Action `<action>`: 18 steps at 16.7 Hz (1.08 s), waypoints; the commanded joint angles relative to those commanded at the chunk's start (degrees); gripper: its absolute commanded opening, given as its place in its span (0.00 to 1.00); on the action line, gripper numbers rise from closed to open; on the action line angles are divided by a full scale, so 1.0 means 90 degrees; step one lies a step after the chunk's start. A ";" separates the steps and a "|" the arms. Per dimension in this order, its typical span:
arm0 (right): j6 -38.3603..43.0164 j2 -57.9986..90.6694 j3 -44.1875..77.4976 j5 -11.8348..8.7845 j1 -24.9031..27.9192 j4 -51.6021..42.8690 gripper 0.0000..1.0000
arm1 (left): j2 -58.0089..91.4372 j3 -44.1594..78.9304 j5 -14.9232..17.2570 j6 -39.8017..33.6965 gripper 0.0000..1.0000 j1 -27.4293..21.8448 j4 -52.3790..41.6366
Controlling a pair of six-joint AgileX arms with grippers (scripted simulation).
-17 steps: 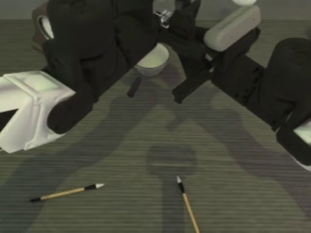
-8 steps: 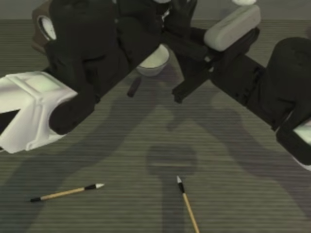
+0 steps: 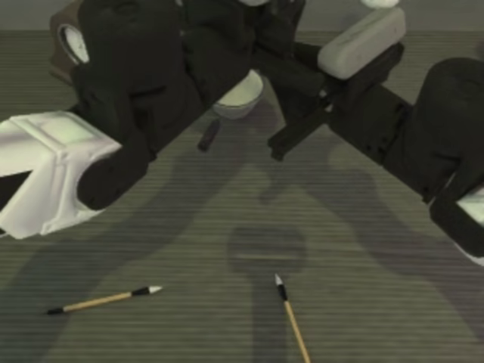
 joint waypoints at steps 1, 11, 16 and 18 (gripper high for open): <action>0.0000 0.0000 0.0000 0.0000 0.0000 0.0000 0.08 | 0.0000 0.0000 0.0000 0.0000 0.00 0.0000 0.0000; 0.0000 0.0000 0.0000 0.0000 0.0000 0.0000 0.83 | 0.0000 0.0000 0.0000 0.0000 0.00 0.0000 0.0000; 0.0000 0.0000 0.0000 0.0000 0.0000 0.0000 1.00 | 0.0000 0.0000 0.0000 0.0000 0.00 0.0000 0.0000; 0.0000 0.0000 0.0000 0.0000 0.0000 0.0000 1.00 | 0.0000 0.0000 0.0000 0.0000 0.00 0.0000 0.0000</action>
